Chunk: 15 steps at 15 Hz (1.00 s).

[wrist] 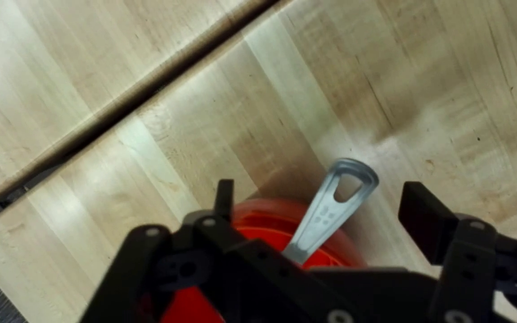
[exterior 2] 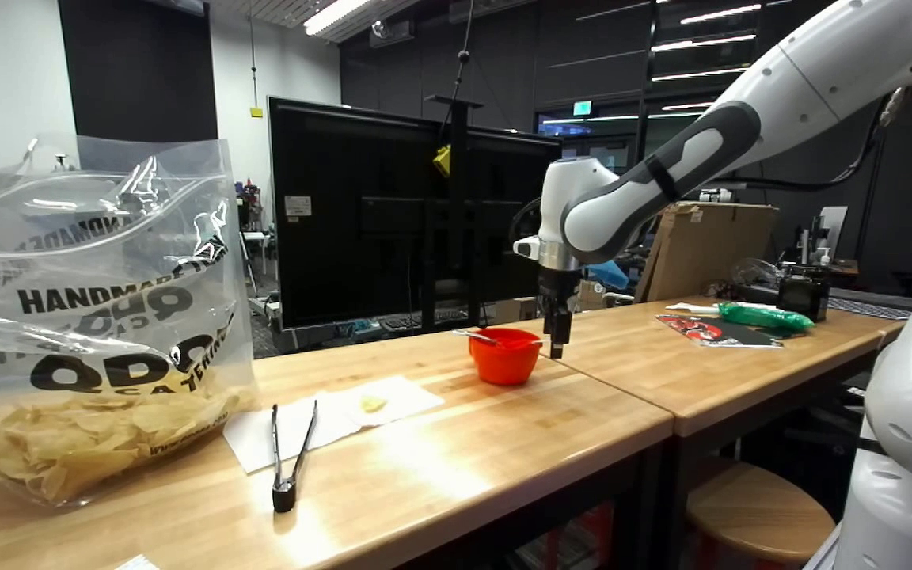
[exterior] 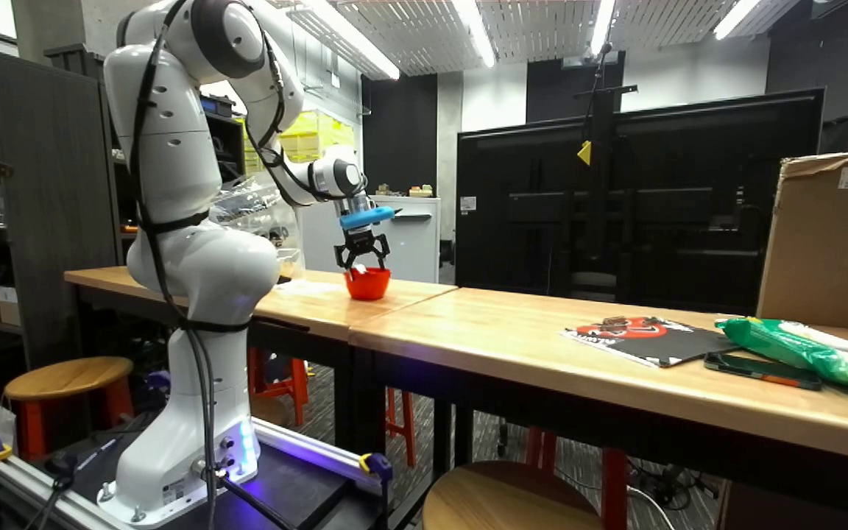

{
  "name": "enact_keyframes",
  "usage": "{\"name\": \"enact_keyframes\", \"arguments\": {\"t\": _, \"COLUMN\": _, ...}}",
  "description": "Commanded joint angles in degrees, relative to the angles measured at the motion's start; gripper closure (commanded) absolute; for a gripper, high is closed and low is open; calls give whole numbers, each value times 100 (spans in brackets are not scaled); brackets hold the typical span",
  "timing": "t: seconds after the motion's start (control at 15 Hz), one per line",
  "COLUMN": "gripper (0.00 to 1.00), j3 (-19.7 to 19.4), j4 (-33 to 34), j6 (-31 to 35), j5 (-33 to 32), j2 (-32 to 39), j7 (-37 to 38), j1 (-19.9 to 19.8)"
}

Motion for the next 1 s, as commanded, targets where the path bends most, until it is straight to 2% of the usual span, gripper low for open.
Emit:
{"name": "enact_keyframes", "arguments": {"t": 0.0, "gripper": 39, "j3": -25, "j4": 161, "j6": 63, "j5": -48, "j2": 94, "j7": -119, "j1": -100}}
{"name": "enact_keyframes", "arguments": {"t": 0.33, "gripper": 79, "j3": -46, "j4": 224, "j6": 43, "j5": -29, "j2": 110, "j7": -93, "j1": -181}}
{"name": "enact_keyframes", "arguments": {"t": 0.53, "gripper": 99, "j3": -61, "j4": 236, "j6": 25, "j5": -17, "j2": 106, "j7": -68, "j1": -226}}
{"name": "enact_keyframes", "arguments": {"t": 0.6, "gripper": 100, "j3": -64, "j4": 230, "j6": 31, "j5": -24, "j2": 100, "j7": -59, "j1": -239}}
{"name": "enact_keyframes", "arguments": {"t": 0.67, "gripper": 95, "j3": -63, "j4": 232, "j6": 4, "j5": -16, "j2": 91, "j7": -52, "j1": -245}}
{"name": "enact_keyframes", "arguments": {"t": 0.93, "gripper": 95, "j3": 28, "j4": 273, "j6": -109, "j5": -93, "j2": 67, "j7": 228, "j1": -261}}
